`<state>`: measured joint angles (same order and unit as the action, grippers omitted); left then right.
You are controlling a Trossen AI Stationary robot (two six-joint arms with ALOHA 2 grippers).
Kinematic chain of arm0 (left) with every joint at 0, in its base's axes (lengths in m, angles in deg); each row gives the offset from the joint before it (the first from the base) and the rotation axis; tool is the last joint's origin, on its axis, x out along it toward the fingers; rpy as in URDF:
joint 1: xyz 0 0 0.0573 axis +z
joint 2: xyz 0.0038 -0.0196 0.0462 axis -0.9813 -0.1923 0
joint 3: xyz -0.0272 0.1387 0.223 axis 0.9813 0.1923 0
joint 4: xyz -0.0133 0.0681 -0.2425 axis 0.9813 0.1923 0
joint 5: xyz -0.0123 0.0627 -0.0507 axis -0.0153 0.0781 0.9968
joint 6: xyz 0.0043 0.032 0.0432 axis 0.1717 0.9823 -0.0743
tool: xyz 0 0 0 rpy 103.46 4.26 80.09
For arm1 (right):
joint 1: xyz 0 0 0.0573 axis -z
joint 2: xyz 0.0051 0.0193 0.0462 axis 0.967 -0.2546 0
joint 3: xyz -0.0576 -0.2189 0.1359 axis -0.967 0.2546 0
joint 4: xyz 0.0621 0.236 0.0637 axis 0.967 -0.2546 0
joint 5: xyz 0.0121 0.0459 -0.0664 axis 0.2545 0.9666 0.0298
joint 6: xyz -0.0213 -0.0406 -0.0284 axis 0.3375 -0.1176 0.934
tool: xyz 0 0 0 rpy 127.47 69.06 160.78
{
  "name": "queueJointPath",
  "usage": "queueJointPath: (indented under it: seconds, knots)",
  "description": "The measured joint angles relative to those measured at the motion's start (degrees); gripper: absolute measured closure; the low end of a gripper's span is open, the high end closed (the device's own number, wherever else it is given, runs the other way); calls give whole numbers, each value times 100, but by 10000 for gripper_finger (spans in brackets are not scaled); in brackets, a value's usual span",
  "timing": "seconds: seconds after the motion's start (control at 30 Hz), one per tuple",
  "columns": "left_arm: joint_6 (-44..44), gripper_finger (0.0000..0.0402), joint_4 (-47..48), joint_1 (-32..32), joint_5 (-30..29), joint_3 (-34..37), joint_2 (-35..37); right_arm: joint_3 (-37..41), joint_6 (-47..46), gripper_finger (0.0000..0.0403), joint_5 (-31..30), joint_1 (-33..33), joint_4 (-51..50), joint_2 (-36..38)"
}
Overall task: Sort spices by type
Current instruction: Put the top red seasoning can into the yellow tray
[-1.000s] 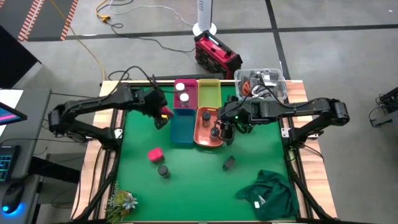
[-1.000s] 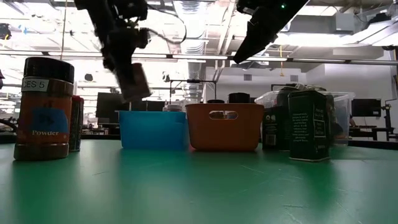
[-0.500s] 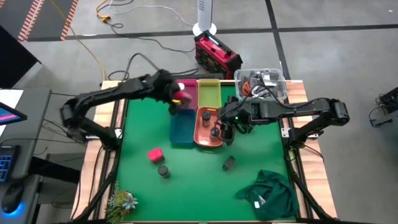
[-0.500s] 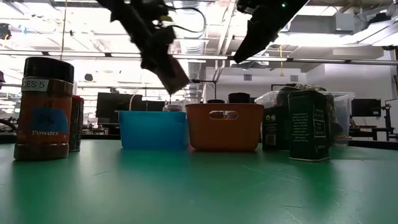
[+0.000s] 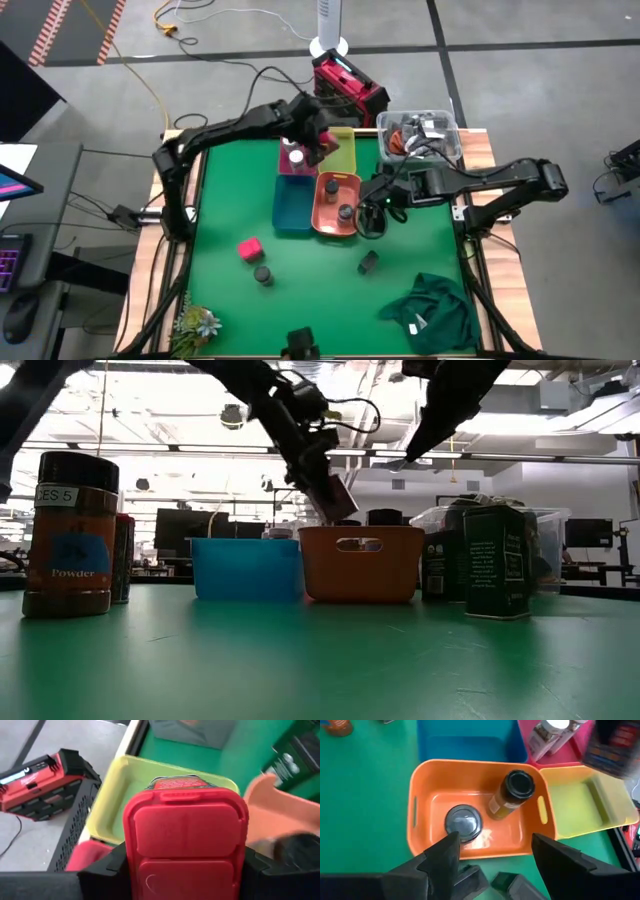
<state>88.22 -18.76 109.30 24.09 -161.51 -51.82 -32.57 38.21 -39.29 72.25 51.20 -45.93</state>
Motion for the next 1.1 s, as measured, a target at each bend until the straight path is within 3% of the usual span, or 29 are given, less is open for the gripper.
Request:
queueJointPath:
  seconds: [0.23,0.73,1.1]
  knots:
    - [83,198,19,228,156,-593,-720,497,-67,127,-443,-225,-50,222]
    - [964,198,349,464,152,-1741,-1808,1233,-45,127,-482,-63,722,1266]
    - [1258,194,680,404,121,-1918,-1918,1233,-2,127,-464,-67,719,1200]
